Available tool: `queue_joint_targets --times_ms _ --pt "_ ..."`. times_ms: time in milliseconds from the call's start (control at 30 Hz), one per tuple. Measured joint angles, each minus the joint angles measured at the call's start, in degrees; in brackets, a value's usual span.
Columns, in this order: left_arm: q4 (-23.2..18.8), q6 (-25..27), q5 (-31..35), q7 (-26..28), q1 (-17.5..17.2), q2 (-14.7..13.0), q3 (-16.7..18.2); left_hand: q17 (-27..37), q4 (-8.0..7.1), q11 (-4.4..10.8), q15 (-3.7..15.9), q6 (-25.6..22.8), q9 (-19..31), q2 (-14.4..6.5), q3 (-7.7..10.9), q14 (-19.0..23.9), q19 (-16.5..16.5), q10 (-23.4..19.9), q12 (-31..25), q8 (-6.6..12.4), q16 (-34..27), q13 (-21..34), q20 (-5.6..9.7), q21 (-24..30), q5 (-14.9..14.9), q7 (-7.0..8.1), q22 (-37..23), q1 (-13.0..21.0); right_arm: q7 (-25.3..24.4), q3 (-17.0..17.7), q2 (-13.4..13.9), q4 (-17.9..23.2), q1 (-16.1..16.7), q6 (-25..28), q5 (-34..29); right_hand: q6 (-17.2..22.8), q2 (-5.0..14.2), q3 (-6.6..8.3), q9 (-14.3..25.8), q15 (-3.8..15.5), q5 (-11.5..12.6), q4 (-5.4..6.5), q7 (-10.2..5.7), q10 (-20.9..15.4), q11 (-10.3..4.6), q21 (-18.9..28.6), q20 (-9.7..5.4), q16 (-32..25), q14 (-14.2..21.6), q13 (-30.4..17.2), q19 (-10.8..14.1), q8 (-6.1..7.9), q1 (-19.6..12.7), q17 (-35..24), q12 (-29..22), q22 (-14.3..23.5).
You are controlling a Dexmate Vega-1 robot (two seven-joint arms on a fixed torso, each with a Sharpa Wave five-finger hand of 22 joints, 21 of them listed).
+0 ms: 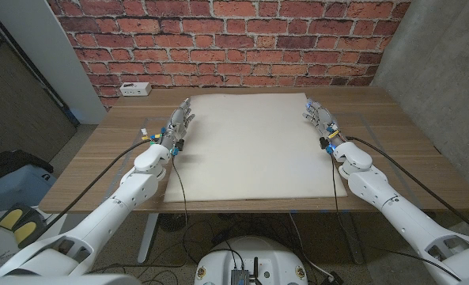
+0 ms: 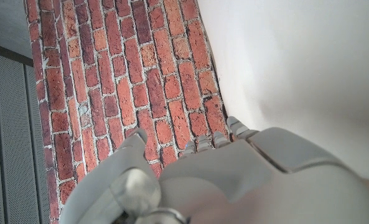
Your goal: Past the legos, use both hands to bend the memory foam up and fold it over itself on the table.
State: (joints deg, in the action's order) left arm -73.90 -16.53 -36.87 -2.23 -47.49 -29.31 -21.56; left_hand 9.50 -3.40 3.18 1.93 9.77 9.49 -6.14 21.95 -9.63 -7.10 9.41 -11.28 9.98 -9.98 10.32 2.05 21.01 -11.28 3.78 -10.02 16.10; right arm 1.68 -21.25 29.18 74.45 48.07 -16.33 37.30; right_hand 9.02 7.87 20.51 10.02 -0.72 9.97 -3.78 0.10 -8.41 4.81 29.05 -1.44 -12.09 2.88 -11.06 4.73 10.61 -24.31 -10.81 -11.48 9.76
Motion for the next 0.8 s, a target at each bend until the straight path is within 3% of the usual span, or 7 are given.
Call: queue_joint_targets --times_ms 233,333,433,500,633,800 --pt "0.3 0.2 1.2 -0.5 0.6 -0.7 -0.7 0.0 1.12 -0.33 0.0 -0.7 0.1 0.9 -0.02 0.0 0.0 -0.3 0.0 0.41 0.0 0.0 0.0 -0.2 0.0 1.16 0.0 0.9 -1.6 -0.3 0.6 1.4 0.2 1.4 -1.0 1.4 0.22 0.0 0.0 -0.72 0.0 0.0 -0.2 -1.1 0.52 0.0 0.53 -0.4 1.3 0.0 0.5 0.44 -0.2 0.0 -0.4 0.0" --pt "-0.2 0.5 2.3 -0.3 0.7 -1.3 -1.1 0.2 2.02 -0.55 -0.6 -1.1 0.3 1.3 -0.25 -0.3 0.2 -0.6 0.0 0.44 -0.4 0.0 -0.23 -0.5 0.3 1.66 -0.1 1.3 -2.7 -0.6 1.2 2.3 0.3 2.3 -2.0 2.1 0.22 -0.2 0.3 -0.99 0.2 -0.2 0.42 -1.5 0.42 0.0 0.62 -0.7 1.6 0.0 0.6 0.44 -0.2 -0.3 -0.4 0.0" --pt "-1.3 1.0 4.3 0.5 0.7 -2.3 -1.7 0.3 3.02 -1.1 -2.52 -3.5 0.3 1.5 -0.5 0.5 1.8 -1.5 -0.5 0.83 -0.8 0.0 -3.81 -0.5 0.5 -0.14 -0.3 1.5 -4.0 -0.9 2.0 3.5 0.6 3.2 -3.5 2.4 0.22 -0.22 0.3 -0.98 0.2 -0.22 0.82 -1.9 0.51 0.0 0.82 -0.7 1.7 0.0 0.8 0.44 -0.2 -0.3 -0.4 0.0" --pt "-2.3 1.5 5.8 1.2 0.7 -3.1 -2.1 0.3 3.09 -1.14 -3.26 -4.2 0.3 1.5 -0.57 1.2 2.4 -1.8 -0.6 0.83 -0.8 0.0 -5.33 -0.5 0.5 -0.83 -0.5 1.5 -4.6 -1.1 2.5 4.3 0.7 3.6 -4.2 2.4 0.22 -0.22 0.3 -0.82 0.2 -0.22 0.82 -2.1 0.72 -0.1 0.82 -0.7 1.8 0.0 0.8 0.44 -0.2 -0.3 -0.4 0.0" --pt "-5.0 2.9 9.5 3.2 0.7 -5.1 -2.9 0.3 3.55 -1.14 -3.8 -5.1 0.3 1.5 -0.59 1.8 2.7 -2.4 -0.6 1.05 -1.1 0.0 -5.96 -0.5 0.5 -0.67 -0.5 1.5 -6.4 -1.5 3.9 6.5 1.2 5.0 -6.3 2.8 0.22 -0.2 0.3 -0.92 0.2 -0.66 1.13 -2.8 0.88 -0.3 1.03 -0.8 2.4 0.0 1.0 0.44 -0.2 -0.3 -0.8 0.0" --pt "-7.8 4.2 13.1 5.0 0.2 -7.1 -3.5 0.3 3.81 -1.14 -3.67 -4.9 0.3 1.7 -0.8 2.1 3.0 -2.4 -0.6 1.05 -1.1 0.0 -6.26 -0.5 0.7 0.84 -0.5 1.7 -7.8 -1.7 5.4 8.9 1.7 6.5 -8.2 3.1 0.22 -0.03 0.3 -1.23 0.4 -0.83 1.44 -3.1 1.02 -0.4 0.82 -0.9 2.7 0.0 1.2 0.44 -0.2 -0.3 -0.9 0.0"
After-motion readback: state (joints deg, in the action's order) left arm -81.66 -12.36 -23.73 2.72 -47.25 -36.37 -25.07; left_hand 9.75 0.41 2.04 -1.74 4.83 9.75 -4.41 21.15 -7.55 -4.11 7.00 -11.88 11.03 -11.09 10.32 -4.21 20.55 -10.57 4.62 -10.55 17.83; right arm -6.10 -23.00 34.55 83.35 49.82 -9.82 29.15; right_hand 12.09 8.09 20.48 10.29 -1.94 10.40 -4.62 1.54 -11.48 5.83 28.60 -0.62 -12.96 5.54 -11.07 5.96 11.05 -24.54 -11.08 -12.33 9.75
